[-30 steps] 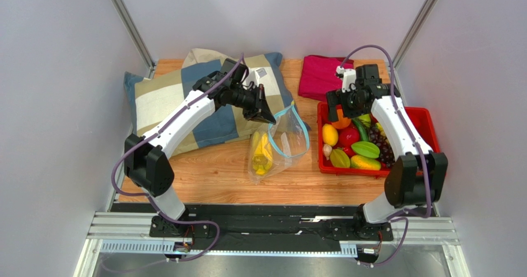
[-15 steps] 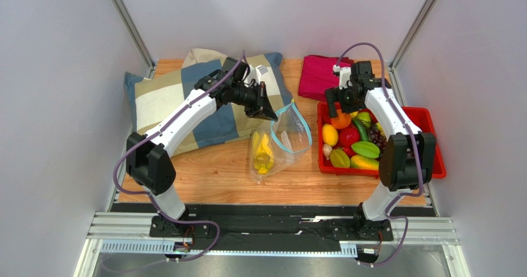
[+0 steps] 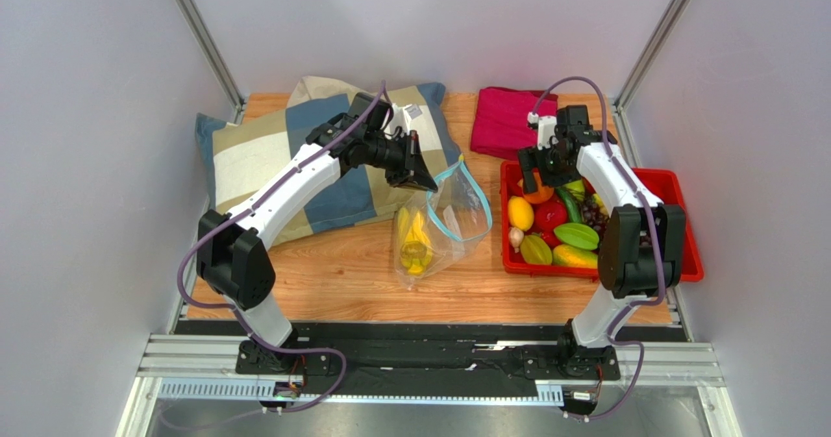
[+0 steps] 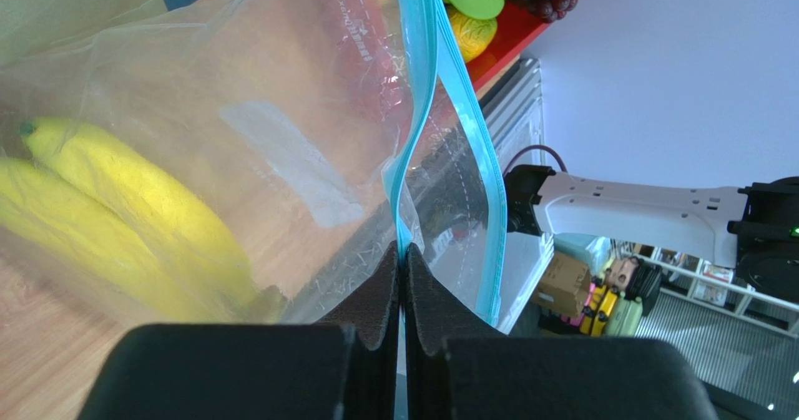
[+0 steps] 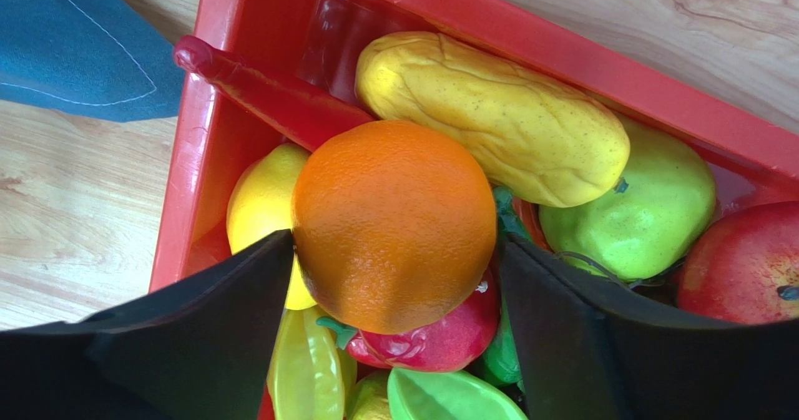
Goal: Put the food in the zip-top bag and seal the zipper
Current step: Pick up the fake fruit from the bin.
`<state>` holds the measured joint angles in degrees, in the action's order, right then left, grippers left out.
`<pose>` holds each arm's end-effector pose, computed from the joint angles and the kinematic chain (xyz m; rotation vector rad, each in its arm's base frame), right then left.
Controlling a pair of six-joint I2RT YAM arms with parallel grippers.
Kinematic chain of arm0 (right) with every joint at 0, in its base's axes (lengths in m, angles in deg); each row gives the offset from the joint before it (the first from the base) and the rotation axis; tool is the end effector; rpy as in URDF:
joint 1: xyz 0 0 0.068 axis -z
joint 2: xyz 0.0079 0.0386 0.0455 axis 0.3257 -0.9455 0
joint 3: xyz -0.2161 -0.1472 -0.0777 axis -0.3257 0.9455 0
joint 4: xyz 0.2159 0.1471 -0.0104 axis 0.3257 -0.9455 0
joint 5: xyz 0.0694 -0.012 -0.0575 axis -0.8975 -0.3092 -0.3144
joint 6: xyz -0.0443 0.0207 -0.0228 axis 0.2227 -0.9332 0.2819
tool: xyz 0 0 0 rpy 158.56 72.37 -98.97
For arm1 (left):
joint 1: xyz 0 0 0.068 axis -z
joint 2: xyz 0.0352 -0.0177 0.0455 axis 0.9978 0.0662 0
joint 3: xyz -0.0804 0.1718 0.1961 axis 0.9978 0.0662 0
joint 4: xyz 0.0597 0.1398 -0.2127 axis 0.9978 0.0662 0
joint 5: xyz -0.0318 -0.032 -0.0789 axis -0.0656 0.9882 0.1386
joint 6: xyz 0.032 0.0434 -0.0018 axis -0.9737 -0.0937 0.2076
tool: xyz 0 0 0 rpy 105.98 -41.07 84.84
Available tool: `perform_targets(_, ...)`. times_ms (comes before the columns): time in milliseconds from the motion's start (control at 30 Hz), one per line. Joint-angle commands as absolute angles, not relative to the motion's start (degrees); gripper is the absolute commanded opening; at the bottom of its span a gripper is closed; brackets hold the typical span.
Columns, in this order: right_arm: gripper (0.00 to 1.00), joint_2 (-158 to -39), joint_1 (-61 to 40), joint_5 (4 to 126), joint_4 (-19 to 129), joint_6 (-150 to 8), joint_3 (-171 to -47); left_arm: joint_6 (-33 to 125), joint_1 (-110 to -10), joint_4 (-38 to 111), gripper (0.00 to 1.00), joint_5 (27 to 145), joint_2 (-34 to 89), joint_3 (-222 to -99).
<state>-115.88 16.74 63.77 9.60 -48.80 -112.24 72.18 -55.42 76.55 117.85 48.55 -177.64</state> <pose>0.3555 0.0195 0.2485 -0.4606 2.6605 0.1434 0.3075 -0.2098 0.3325 0.2155 2.5675 -1.3547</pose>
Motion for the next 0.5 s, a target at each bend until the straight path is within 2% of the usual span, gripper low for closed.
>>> perform_targets(0, 0.76, -114.95, 17.42, 62.44, 12.67, -47.63, -112.78, 71.31, -55.18, 74.86, 0.0, 117.45, 45.97, -177.14)
perform_targets(33, 0.67, -114.51, 17.69, 62.0, 12.23, -47.63, -112.95, 71.31, -55.18, 74.77, 0.0, 117.37, 45.97, -177.13)
perform_targets(267, 0.41, -104.94, 18.48, 55.69, 6.09, -47.37, -116.11, 71.22, -55.09, 74.68, 0.0, 117.01, 45.89, -176.87)
perform_targets(467, 0.39, -91.49, 15.69, 38.9, 4.67, -52.45, -116.65, 71.31, -55.09, 74.51, 0.0, 117.8, 45.97, -176.61)
